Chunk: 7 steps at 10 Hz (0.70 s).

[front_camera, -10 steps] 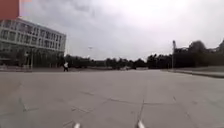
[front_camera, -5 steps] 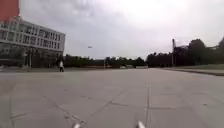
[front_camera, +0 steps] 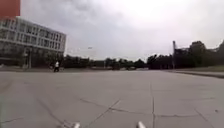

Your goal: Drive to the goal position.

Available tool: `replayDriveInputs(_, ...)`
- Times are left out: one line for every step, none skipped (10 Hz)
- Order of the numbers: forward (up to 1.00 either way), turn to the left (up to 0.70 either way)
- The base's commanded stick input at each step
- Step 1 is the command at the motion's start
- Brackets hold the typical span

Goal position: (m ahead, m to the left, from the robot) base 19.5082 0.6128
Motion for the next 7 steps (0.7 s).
replayDriveInputs(0.50, 0.00)
replayDriveInputs(0.50, 0.00)
replayDriveInputs(0.50, 0.00)
replayDriveInputs(0.50, 0.00)
replayDriveInputs(0.50, 0.00)
replayDriveInputs(0.50, 0.00)
replayDriveInputs(0.50, 0.00)
